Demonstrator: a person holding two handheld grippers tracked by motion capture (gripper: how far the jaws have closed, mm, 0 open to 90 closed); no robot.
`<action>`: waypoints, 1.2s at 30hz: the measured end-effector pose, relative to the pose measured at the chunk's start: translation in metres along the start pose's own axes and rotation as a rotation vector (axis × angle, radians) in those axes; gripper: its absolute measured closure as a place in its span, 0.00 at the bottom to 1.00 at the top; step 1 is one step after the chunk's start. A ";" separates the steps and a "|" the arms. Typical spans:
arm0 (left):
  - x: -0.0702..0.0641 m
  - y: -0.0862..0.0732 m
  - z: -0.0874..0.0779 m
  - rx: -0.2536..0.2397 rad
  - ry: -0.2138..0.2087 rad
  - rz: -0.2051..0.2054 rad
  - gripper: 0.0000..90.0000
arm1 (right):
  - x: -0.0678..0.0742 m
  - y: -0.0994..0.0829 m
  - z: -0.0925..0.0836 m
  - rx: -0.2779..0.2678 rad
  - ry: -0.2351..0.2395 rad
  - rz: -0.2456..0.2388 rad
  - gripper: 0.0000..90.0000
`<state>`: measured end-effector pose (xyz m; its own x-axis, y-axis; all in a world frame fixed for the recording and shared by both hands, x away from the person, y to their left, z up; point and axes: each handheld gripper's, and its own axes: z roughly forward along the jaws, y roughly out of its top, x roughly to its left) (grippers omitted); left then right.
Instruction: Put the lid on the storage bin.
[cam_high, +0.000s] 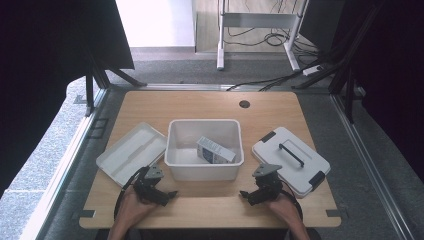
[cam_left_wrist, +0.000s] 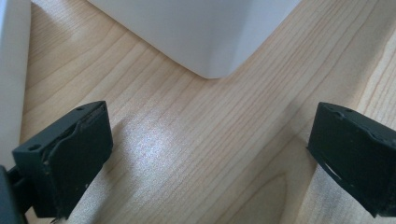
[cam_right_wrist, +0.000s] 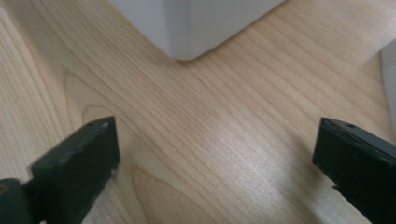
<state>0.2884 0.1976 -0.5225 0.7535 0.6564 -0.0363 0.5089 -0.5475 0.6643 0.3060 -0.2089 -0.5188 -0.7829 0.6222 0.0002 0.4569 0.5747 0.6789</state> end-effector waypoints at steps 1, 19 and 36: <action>0.000 0.000 0.000 0.000 0.000 0.000 0.00 | -0.001 -0.002 0.000 -0.014 0.001 0.007 0.00; -0.002 0.012 -0.017 0.029 0.009 0.036 0.00 | -0.001 -0.003 0.000 -0.020 -0.004 0.009 0.00; 0.052 0.025 -0.052 0.073 0.076 -0.018 0.04 | -0.001 -0.003 0.000 -0.021 -0.004 0.009 0.00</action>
<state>0.3185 0.2450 -0.4684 0.7118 0.7023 0.0109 0.5530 -0.5699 0.6078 0.3053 -0.2111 -0.5206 -0.7768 0.6297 0.0032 0.4552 0.5580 0.6938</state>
